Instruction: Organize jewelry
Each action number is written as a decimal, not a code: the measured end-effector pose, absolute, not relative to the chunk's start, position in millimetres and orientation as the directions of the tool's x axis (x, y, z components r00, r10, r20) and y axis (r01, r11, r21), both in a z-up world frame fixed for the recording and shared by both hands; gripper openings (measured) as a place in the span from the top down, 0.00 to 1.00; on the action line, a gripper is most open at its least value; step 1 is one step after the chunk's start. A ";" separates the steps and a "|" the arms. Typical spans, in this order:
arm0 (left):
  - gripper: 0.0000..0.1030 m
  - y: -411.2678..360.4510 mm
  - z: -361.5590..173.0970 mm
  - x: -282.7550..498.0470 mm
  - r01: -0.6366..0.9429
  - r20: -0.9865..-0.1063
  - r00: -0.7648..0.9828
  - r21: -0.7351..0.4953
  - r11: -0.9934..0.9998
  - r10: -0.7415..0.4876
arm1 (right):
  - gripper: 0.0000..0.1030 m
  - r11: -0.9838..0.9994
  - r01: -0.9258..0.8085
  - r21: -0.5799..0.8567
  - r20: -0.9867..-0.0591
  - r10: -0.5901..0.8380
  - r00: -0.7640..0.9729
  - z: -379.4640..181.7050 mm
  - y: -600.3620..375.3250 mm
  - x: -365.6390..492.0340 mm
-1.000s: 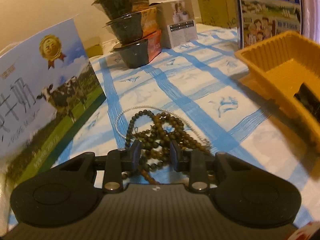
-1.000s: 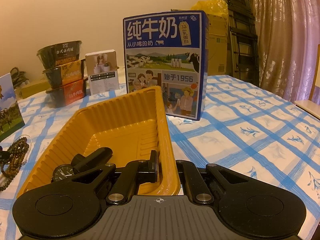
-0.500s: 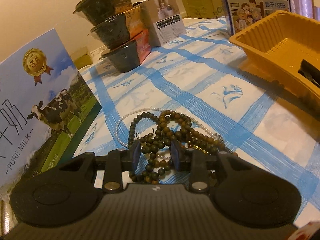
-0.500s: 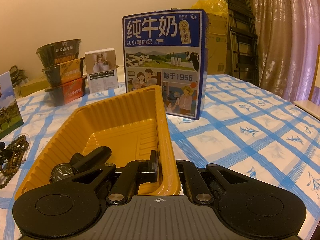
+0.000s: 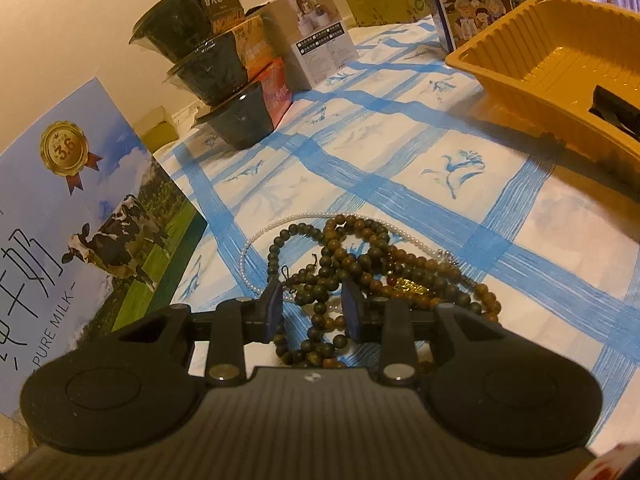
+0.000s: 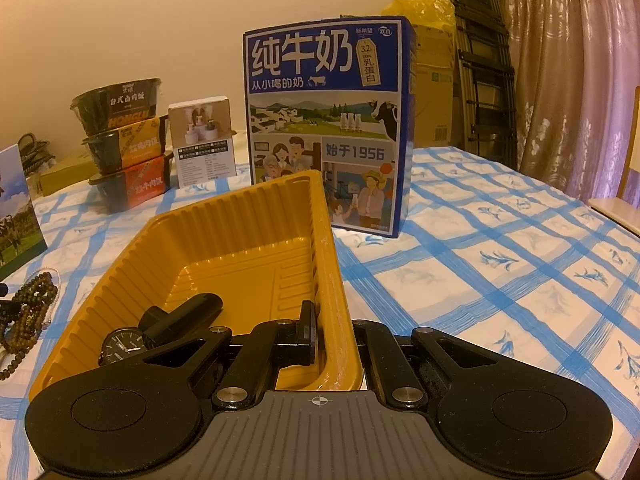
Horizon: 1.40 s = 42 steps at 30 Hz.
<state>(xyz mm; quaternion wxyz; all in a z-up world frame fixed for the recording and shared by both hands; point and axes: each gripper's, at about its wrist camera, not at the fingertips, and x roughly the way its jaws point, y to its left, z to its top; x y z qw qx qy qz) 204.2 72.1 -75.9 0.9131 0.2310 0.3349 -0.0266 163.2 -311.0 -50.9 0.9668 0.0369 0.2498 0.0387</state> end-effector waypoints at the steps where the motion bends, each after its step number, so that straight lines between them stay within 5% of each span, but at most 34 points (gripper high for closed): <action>1: 0.71 72.6 -76.2 204.3 0.206 -0.627 0.771 0.410 0.888 0.111 | 0.94 0.994 -0.056 0.090 -0.480 0.092 0.873 -50.7 -310.5 163.2; 9: 0.72 63.0 -84.4 211.0 0.254 -0.626 0.770 0.475 0.843 0.121 | 0.94 0.994 -0.056 0.089 -0.480 0.092 0.872 -50.5 -310.4 163.2; 12: 0.88 57.4 -89.6 216.2 0.286 -0.635 0.764 0.498 0.819 0.119 | 0.94 0.994 -0.056 0.089 -0.481 0.092 0.872 -50.5 -310.3 163.1; 16: 0.93 64.3 -80.4 220.9 0.244 -0.641 0.761 0.426 0.871 0.101 | 0.94 0.994 -0.055 0.091 -0.483 0.092 0.871 -51.3 -309.3 164.5; 23: 0.93 95.1 -12.2 218.7 0.103 -0.586 0.809 0.207 0.973 0.039 | 0.94 0.994 -0.053 0.093 -0.483 0.092 0.871 -51.2 -307.7 165.6; 42: 0.93 109.7 196.8 154.6 -0.016 -0.325 0.943 0.151 0.988 0.065 | 0.94 0.991 -0.062 0.122 -0.465 0.112 0.878 -43.5 -305.3 167.1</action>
